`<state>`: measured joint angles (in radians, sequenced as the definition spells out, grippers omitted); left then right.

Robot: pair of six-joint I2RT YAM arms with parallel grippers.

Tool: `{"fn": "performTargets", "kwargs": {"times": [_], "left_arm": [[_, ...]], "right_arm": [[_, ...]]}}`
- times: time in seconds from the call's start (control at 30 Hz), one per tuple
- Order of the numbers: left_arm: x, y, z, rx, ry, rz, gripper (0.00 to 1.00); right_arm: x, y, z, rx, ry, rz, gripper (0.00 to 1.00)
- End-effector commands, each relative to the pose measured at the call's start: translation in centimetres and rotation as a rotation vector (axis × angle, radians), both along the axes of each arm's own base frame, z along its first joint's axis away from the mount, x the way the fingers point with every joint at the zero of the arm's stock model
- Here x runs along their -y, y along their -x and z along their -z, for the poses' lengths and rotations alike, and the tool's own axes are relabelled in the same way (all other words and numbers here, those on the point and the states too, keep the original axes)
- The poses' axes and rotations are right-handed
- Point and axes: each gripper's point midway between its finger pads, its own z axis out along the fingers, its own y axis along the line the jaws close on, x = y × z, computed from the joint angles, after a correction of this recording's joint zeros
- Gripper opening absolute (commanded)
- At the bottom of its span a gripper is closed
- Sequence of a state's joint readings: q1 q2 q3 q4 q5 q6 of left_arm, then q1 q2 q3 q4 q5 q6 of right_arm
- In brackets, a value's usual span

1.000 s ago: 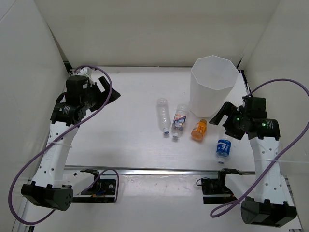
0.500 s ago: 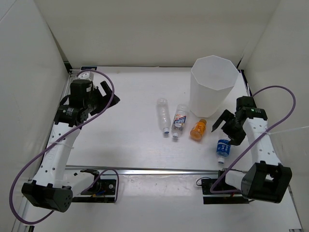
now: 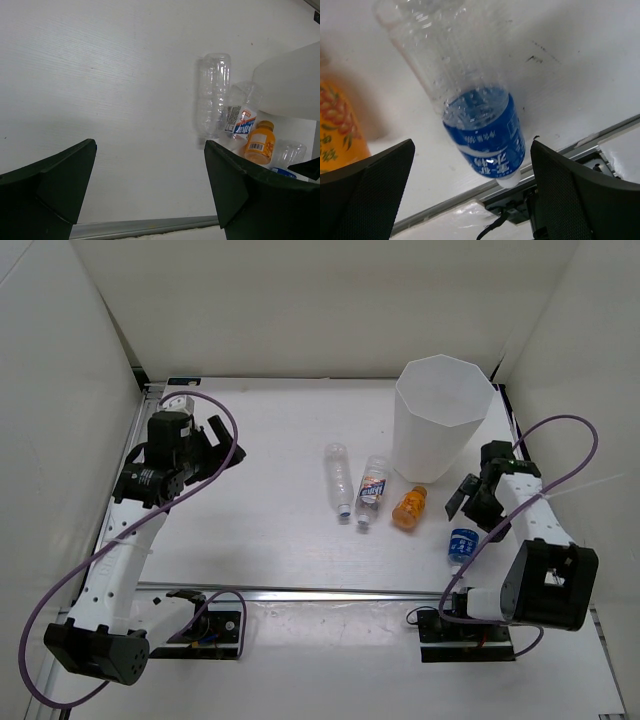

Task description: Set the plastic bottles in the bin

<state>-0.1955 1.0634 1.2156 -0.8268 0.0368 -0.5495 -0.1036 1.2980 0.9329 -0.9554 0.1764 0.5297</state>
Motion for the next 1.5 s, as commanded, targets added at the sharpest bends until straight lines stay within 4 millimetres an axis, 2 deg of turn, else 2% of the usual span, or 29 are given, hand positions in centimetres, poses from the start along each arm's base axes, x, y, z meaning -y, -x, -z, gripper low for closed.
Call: {"fn": "performTargets", "kwargs": {"times": [0.0,0.13,0.27,0.37,0.4,0.47,0.5,0.53,0.6,0.63,0.7,0.77,0.8,0.87,0.9,0.93,0.97,1.07,1.13,1.2,1.23,1.27,1.3,1.37,1.4,1.47], "left_arm": [[-0.2,0.4,-0.2,0.016,-0.015,0.001,1.0],[-0.3,0.6,0.0,0.005,-0.017,0.001,1.0],[-0.3,0.7,0.2,-0.002,-0.026,0.007,1.0],[-0.6,0.6,0.2,0.0,-0.036,-0.008,1.0],[-0.6,0.4,0.1,0.0,-0.037,-0.008,1.0],[-0.6,0.4,0.1,-0.009,-0.038,-0.008,1.0],[-0.6,0.4,0.1,-0.009,-0.038,-0.008,1.0],[-0.6,0.3,-0.3,0.001,-0.036,-0.008,1.0],[-0.7,0.0,-0.4,0.002,-0.042,-0.016,1.0],[-0.7,0.2,-0.3,-0.007,-0.044,-0.016,1.0],[-0.7,0.1,-0.6,0.002,-0.042,-0.017,1.0],[-0.7,0.1,-0.6,0.002,-0.042,-0.017,1.0],[-0.9,0.1,-0.6,0.003,-0.048,-0.024,1.0],[-0.5,0.0,-0.4,-0.007,-0.043,-0.02,1.0],[-0.6,0.1,0.0,-0.016,-0.045,-0.02,1.0],[-0.5,-0.1,0.2,-0.027,-0.038,-0.026,1.0],[-0.3,0.0,0.2,-0.028,-0.032,-0.018,1.0],[0.1,0.2,0.6,-0.042,-0.013,-0.005,1.0],[0.1,0.3,0.9,-0.051,-0.015,-0.005,1.0],[0.1,0.3,0.9,-0.051,-0.015,-0.005,1.0],[0.1,0.3,0.9,-0.051,-0.015,-0.005,1.0],[0.1,0.3,0.9,-0.051,-0.015,-0.005,1.0],[0.1,0.3,0.9,-0.051,-0.015,-0.005,1.0],[0.0,0.3,0.9,-0.049,-0.022,0.001,1.0],[0.0,0.3,0.9,-0.049,-0.022,0.001,1.0],[0.0,0.2,0.5,-0.036,-0.028,0.007,1.0]], "right_arm": [[1.7,-1.0,1.0,0.002,0.074,0.002,1.0],[2.2,-2.0,2.4,-0.035,0.073,0.005,1.0],[2.3,-2.3,3.5,-0.055,0.022,0.037,0.86],[2.2,-2.8,3.5,-0.032,0.0,0.044,0.67],[2.0,-2.5,3.7,-0.041,-0.012,0.042,0.56],[1.8,-1.9,3.1,-0.04,-0.015,0.058,0.48],[1.7,-1.6,2.0,-0.01,-0.014,0.078,0.41],[1.7,-2.1,0.4,0.034,-0.012,0.095,0.4],[0.8,-1.6,-2.5,0.09,-0.049,0.146,0.39],[0.5,-1.6,-5.1,0.171,-0.061,0.165,0.37],[-0.9,-2.7,-11.5,0.39,-0.13,0.172,0.37],[-1.7,-3.6,-16.6,0.562,-0.173,0.152,0.37],[-2.1,-4.4,-21.2,0.694,-0.189,0.128,0.37],[-2.7,-5.3,-25.4,0.79,-0.22,0.088,0.36],[-3.3,-6.1,-26.2,0.771,-0.258,0.069,0.34],[-3.5,-6.3,-30.4,0.864,-0.253,0.029,0.31],[-3.6,-6.7,-31.7,0.883,-0.262,0.017,0.28],[-3.5,-8.6,-34.7,0.961,-0.252,-0.032,0.28],[-3.3,-10.9,-36.6,1.053,-0.246,-0.06,0.28],[-3.0,-13.6,-36.5,1.068,-0.252,-0.071,0.28],[-2.8,-14.6,-37.7,1.112,-0.244,-0.081,0.28],[-2.7,-15.4,-38.0,1.124,-0.242,-0.084,0.28],[-2.4,-17.0,-37.6,1.118,-0.231,-0.096,0.28],[-2.9,-18.5,-39.9,1.21,-0.199,-0.168,0.28],[-2.7,-19.8,-39.7,1.215,-0.189,-0.178,0.28],[-3.2,-21.6,-40.8,1.244,-0.163,-0.237,0.29]]}}
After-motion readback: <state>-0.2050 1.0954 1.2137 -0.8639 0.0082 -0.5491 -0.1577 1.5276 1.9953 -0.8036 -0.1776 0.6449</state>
